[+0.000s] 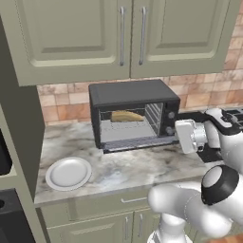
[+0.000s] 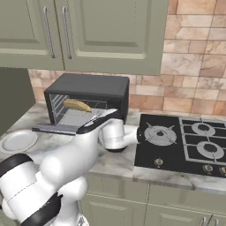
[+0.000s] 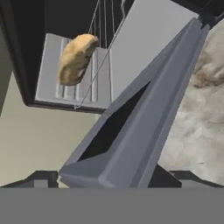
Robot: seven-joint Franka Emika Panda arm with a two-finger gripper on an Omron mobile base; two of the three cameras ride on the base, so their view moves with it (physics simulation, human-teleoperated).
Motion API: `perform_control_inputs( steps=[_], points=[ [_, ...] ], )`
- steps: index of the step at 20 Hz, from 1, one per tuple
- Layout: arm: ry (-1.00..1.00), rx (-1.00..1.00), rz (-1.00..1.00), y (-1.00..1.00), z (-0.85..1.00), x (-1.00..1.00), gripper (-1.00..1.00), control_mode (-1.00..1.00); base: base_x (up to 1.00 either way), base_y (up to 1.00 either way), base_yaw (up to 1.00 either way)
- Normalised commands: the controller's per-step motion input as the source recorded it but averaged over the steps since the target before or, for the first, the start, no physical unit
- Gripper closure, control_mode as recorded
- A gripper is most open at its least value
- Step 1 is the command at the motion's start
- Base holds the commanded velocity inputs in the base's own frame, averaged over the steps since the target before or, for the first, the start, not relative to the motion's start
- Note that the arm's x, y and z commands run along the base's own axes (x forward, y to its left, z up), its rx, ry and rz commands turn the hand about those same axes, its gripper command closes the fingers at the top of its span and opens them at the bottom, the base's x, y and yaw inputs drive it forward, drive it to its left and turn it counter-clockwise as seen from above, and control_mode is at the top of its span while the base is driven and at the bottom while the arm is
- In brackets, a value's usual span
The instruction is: Pull the toaster oven rack outwards. Pick up the baguette from the plate and place it on the toaster oven rack. Close the toaster oven door fully and set the temperature to the lowest setting.
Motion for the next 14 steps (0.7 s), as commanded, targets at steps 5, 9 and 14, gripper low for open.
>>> perform_control_inputs(
  steps=[5, 9, 14],
  points=[
    [0.00, 0.00, 0.00, 0.01, 0.29, 0.54, -1.00, -1.00, 0.00, 0.00, 0.00],
    [-0.01, 0.00, 0.00, 0.01, 0.18, 0.59, -1.00, -1.00, 0.00, 0.00, 0.00],
    [-0.01, 0.00, 0.00, 0.02, 0.16, 0.56, -1.00, -1.00, 0.00, 0.00, 0.00]
  ],
)
